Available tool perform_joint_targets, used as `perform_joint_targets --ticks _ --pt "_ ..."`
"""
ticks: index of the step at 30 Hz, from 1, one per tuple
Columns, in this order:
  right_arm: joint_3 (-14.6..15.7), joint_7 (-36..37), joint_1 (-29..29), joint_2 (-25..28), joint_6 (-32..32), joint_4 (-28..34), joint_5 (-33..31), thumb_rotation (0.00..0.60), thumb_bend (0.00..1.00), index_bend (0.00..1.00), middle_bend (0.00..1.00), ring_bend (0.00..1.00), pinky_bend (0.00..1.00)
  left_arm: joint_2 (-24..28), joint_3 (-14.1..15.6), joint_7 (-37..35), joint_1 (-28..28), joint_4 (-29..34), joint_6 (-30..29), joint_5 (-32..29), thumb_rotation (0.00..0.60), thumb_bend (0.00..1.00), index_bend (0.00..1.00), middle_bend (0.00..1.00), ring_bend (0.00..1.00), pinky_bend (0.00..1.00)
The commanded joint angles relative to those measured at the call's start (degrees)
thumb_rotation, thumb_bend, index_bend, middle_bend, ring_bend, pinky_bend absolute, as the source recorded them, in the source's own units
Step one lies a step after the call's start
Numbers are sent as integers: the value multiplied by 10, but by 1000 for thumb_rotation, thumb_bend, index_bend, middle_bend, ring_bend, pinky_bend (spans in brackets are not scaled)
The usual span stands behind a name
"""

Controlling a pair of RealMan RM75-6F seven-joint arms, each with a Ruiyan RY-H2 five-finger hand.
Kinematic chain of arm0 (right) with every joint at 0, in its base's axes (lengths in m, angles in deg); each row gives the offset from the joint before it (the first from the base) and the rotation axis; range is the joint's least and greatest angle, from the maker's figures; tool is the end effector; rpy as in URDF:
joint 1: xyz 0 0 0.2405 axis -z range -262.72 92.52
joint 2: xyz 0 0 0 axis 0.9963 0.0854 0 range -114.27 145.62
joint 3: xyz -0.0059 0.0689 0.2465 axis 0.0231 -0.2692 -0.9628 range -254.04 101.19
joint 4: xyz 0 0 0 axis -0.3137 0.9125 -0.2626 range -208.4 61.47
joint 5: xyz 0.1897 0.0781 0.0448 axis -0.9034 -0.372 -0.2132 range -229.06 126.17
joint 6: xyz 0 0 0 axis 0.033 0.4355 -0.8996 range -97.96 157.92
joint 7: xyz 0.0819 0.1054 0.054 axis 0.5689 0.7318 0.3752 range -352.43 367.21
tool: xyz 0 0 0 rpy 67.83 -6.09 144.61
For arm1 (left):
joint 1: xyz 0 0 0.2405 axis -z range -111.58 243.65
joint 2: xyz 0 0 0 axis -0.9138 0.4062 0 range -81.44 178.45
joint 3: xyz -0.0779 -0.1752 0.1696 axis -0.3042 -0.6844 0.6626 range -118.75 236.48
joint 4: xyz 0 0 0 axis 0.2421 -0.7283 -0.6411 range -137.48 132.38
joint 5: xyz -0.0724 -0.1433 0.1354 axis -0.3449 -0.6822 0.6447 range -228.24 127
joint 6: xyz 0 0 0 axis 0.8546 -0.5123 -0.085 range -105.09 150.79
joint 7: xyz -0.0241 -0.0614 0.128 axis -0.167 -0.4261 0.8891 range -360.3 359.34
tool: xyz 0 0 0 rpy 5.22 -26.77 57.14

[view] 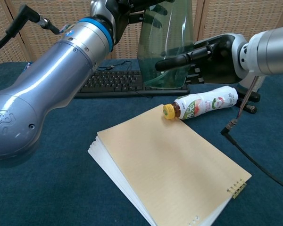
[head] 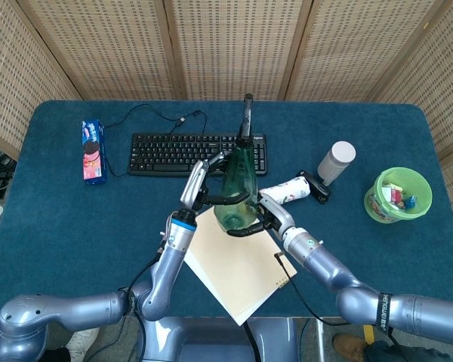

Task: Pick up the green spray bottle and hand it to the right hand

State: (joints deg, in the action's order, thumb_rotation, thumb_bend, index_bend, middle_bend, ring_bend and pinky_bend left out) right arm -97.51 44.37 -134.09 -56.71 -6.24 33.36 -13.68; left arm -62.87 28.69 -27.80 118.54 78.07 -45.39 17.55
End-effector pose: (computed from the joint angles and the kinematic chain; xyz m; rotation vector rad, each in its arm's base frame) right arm -0.0724 -0.3391 0.0318 1.1676 -2.4467 1.3008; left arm 0.0228 0.3546 -0.0310 -1.1577 -1.7572 -2.1075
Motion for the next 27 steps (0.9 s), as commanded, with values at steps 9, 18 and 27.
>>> perform_joint_targets --ticks 9,18,27 --pt "-10 -8 6 0 11 -4 -30 600 223 259 372 432 71 -9 1 -6 -2 -5 -1 2 600 70 617 509 515 579" --pt "-21 -10 14 0 8 -4 -37 600 606 486 558 642 503 -12 5 -5 -3 -5 -2 9 600 43 453 324 371 479" --pt "-32 -5 25 1 13 -3 -40 600 777 561 612 685 564 2 20 -12 -8 -5 6 30 600 7 110 1 3 0"
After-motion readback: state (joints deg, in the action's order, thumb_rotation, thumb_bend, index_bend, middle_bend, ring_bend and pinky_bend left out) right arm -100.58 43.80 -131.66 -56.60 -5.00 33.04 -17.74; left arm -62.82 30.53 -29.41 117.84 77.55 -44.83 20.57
